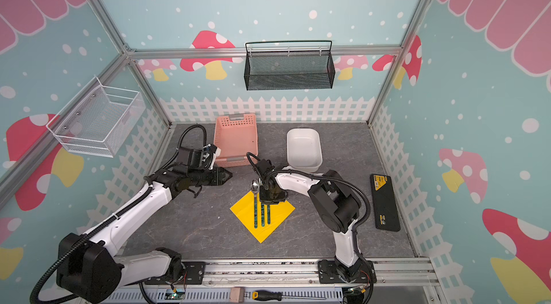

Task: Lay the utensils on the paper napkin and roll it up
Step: 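Lower the knife with the right gripper onto the napkin next to the fork, then open the right gripper and raise it off the knife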

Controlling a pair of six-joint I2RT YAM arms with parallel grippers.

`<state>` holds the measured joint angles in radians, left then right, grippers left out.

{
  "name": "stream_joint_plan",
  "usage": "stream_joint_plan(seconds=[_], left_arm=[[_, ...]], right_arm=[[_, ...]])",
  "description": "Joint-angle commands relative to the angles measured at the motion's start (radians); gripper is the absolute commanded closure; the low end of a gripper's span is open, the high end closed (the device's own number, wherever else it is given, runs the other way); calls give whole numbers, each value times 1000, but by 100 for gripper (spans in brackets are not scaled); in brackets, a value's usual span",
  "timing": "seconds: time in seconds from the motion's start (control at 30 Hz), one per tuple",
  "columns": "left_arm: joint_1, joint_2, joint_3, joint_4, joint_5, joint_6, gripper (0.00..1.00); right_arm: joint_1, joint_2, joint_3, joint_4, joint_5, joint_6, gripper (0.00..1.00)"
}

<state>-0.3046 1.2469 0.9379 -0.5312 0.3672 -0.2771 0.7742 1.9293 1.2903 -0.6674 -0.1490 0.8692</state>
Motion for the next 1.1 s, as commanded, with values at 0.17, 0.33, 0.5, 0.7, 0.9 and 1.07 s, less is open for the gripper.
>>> stream_joint_plan(seconds=[0.17,0.33,0.5,0.7,0.9,1.07], left_arm=[[-5,8,33,-14,-8,10,60],[-7,9,33,-13,-8,12,60],[2,5,35,-15,-2,12,60],[57,0,27,8,38,-1,60],[87,16,45,-11,27,18,59],[87,41,57,-11,17,27,59]], right_arm=[[7,11,12,-30,23,14,76],[6,-14,9,-30,32,26,74],[7,-70,-3,-30,58,42,73],[7,-139,-24,-17,108,32,72],[7,-227,-96,108,101,-55,73],[7,-308,-164,222,58,-200,73]])
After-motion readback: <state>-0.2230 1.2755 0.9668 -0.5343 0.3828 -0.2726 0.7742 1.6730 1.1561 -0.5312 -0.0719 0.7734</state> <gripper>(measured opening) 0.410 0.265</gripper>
